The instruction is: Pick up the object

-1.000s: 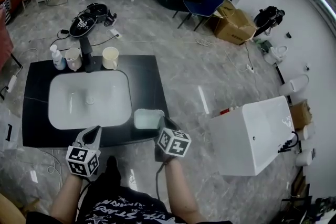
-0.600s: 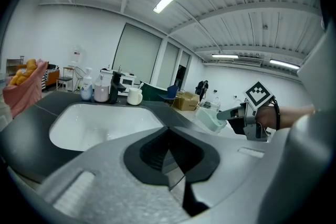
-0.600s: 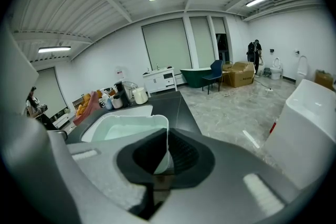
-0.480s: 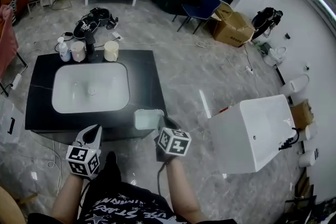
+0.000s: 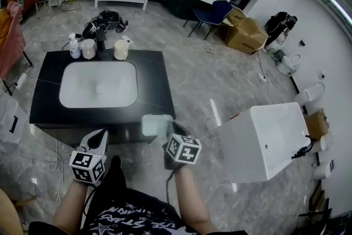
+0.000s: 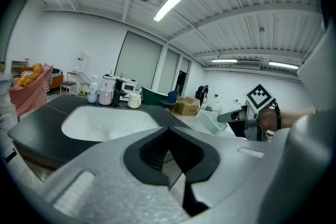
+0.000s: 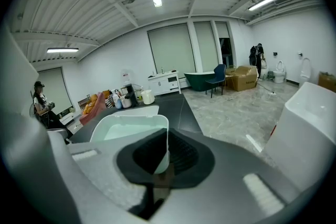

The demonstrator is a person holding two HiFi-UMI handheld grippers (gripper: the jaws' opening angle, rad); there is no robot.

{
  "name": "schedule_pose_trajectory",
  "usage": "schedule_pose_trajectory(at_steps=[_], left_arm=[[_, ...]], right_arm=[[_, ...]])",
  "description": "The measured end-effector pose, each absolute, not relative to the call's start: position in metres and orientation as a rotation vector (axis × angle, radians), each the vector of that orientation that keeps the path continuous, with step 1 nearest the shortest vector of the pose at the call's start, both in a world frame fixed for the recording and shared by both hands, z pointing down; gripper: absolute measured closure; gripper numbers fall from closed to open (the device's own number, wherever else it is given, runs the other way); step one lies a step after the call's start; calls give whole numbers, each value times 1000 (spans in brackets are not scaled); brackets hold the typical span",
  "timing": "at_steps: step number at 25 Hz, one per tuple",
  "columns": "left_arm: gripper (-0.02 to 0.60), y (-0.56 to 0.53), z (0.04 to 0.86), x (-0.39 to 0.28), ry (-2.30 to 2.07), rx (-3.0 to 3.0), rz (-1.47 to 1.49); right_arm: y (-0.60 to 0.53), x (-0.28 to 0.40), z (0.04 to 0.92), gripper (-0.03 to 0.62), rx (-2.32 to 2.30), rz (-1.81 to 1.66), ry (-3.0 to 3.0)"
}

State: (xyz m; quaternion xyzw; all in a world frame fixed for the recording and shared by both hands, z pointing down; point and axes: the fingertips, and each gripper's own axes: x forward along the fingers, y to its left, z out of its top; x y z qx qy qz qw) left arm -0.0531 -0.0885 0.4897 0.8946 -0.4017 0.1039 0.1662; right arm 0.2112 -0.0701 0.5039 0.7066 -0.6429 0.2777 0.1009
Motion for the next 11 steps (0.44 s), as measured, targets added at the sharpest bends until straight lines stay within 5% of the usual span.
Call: schedule_pose_trajectory(at_steps=[11], left_arm=[[572, -65, 494, -50, -1137, 2547, 299]], right_arm=[[-40, 215, 508, 582, 2099, 823, -1888]])
